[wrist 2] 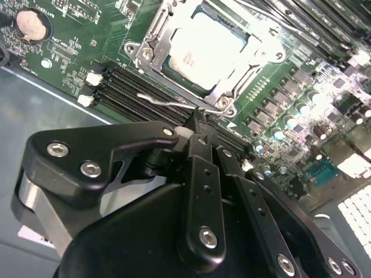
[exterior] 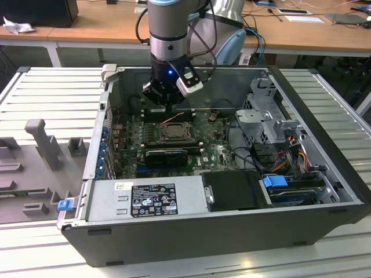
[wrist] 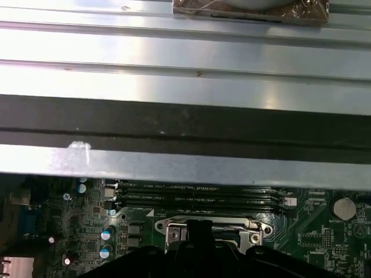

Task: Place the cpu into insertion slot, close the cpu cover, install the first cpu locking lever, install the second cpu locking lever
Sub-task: 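Install the first cpu locking lever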

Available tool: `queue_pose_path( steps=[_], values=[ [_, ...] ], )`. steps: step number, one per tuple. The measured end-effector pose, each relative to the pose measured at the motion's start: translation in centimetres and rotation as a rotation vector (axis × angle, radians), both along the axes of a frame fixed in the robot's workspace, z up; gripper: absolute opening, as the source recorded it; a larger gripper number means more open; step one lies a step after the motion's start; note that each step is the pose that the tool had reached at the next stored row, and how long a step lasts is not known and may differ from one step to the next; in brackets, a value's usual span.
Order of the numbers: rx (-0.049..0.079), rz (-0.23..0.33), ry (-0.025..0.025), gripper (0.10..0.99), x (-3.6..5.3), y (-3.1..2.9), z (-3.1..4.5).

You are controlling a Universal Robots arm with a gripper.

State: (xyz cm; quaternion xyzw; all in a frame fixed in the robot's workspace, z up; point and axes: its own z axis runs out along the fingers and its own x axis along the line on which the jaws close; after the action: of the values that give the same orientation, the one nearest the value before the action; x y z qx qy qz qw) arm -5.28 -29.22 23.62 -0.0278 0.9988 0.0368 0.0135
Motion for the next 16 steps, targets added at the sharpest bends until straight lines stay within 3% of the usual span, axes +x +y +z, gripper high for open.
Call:
queue_pose_path(
  steps=[2,7,16],
  values=[
    [0.003,0.003,0.0000,0.106,0.35,0.05,-0.12],
    [0.030,0.003,-0.0003,0.106,0.99,0.13,-0.34],
    [0.032,0.003,-0.0001,0.106,2.07,0.45,-1.09]
  ],
)
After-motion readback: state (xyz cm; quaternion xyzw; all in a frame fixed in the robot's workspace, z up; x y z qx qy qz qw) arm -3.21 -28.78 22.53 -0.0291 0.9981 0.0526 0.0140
